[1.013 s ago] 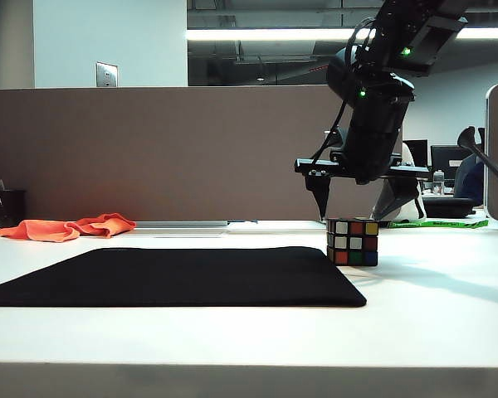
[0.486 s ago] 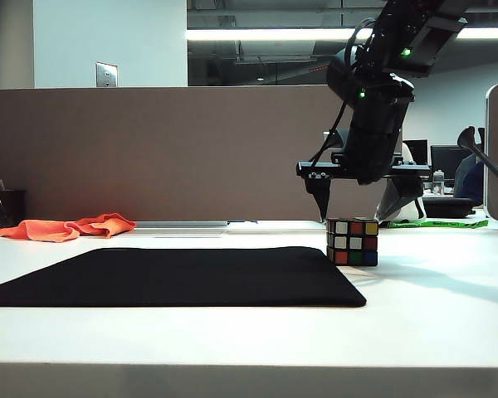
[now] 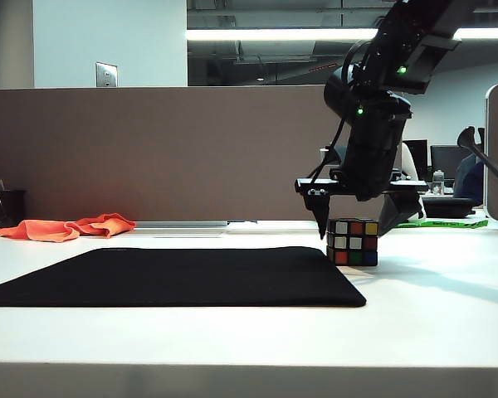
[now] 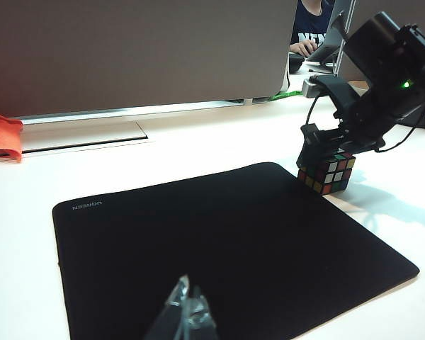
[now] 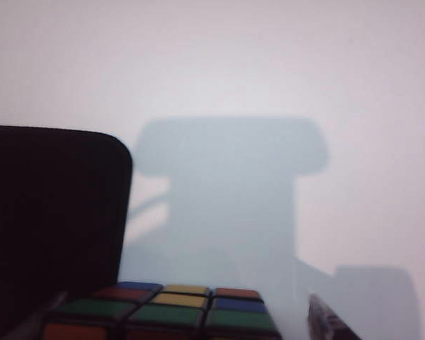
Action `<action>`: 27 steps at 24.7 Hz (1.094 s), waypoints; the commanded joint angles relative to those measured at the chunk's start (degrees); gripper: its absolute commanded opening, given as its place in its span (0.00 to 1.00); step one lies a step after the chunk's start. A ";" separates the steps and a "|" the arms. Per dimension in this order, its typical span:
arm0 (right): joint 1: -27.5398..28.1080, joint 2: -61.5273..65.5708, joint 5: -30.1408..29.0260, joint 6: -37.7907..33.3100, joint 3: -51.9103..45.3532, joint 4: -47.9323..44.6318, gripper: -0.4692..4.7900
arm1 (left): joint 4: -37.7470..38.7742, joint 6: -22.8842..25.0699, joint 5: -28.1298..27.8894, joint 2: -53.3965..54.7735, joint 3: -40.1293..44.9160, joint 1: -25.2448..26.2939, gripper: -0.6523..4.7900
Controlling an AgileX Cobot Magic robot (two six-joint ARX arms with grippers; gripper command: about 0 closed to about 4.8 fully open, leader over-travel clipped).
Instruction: Pick up the cube on the right side of the mouse pad, then place it in the center of the mouse pad.
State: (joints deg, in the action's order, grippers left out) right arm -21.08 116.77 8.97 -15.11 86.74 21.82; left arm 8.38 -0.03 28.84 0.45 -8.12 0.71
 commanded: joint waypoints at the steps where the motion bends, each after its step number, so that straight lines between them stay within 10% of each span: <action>1: -0.02 0.57 -0.04 0.15 0.20 0.37 0.92 | -0.72 0.04 -0.15 0.04 -0.24 -0.04 0.11; 13: -0.02 1.25 -0.04 0.15 0.20 1.49 0.68 | -0.72 0.04 -0.15 0.04 -0.24 -0.04 0.11; 27: -0.44 0.37 -0.11 0.15 4.24 3.89 0.69 | -0.74 0.04 -0.15 0.04 -0.24 -0.04 0.11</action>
State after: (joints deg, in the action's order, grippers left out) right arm -21.23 117.95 8.91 -15.05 89.58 25.39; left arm 8.38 -0.01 28.84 0.47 -8.10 0.71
